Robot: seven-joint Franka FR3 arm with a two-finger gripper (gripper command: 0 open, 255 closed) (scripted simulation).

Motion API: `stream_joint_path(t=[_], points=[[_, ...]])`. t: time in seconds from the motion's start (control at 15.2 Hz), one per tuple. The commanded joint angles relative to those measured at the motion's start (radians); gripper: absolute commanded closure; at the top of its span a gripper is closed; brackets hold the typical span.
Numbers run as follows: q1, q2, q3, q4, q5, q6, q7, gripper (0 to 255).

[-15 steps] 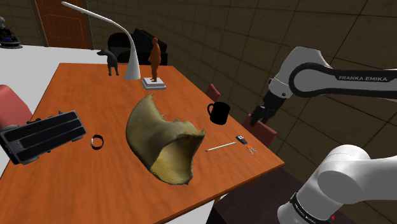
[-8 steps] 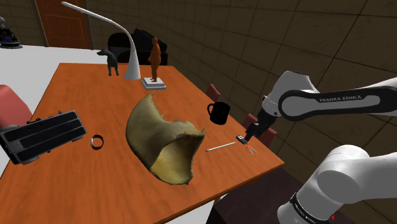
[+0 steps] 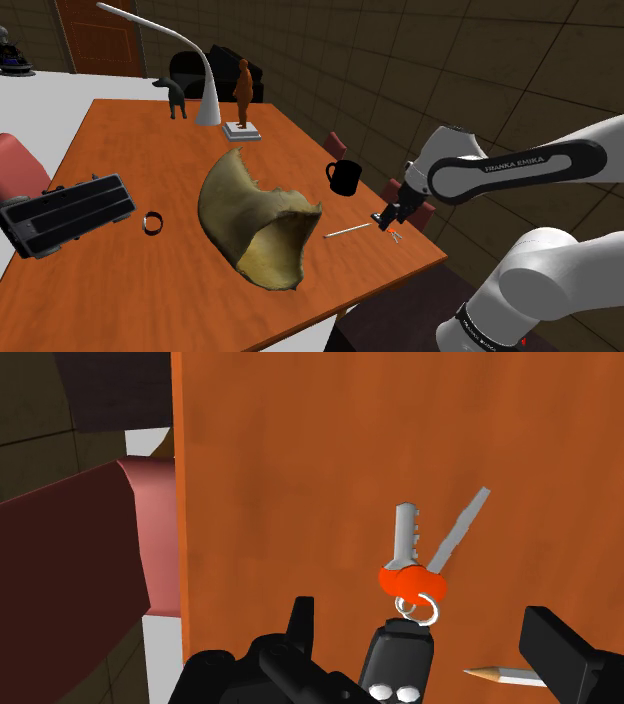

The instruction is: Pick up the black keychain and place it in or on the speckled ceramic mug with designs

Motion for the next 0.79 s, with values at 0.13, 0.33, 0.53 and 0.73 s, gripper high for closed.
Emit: stream_joint_path(t=[0.13, 0.33, 0.53, 0.73], points=[[0.002, 0.005, 0.001, -0.003, 0.001, 0.009, 0.001, 0], [0.002, 0.005, 0.001, -0.003, 0.001, 0.009, 0.001, 0], [0.002, 0.005, 0.001, -0.003, 0.001, 0.009, 0.001, 255], [0.002, 0.005, 0.001, -0.003, 0.001, 0.009, 0.001, 255]])
